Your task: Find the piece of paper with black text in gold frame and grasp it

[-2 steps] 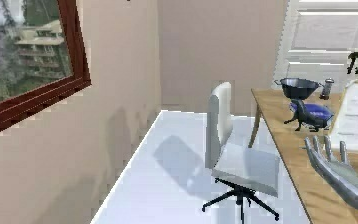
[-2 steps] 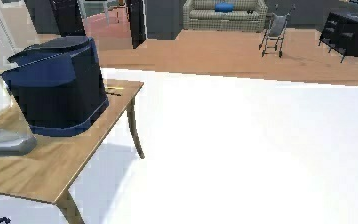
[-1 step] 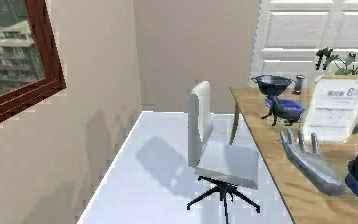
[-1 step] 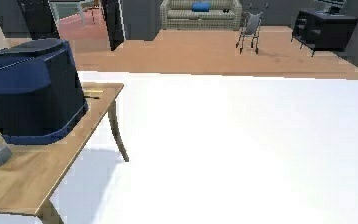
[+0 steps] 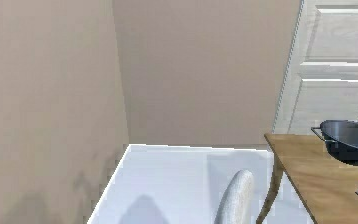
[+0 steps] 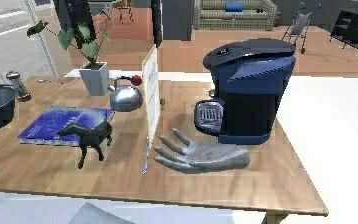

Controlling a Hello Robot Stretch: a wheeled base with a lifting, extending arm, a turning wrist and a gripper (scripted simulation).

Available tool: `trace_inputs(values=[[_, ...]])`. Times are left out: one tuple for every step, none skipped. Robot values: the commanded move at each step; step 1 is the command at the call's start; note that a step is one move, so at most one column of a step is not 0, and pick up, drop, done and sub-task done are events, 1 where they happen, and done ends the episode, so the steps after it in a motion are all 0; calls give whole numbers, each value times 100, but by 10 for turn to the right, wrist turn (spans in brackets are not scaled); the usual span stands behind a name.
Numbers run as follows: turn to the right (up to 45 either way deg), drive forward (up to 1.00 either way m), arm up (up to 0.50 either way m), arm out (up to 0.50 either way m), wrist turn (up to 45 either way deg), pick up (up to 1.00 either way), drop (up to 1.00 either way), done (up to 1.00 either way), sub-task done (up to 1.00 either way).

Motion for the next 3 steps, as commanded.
trace_inputs(values=[[0, 0, 50, 0, 0, 0, 0, 0, 0], [0, 0, 38, 0, 0, 0, 0, 0, 0], [0, 0, 0, 38, 0, 0, 0, 0, 0]])
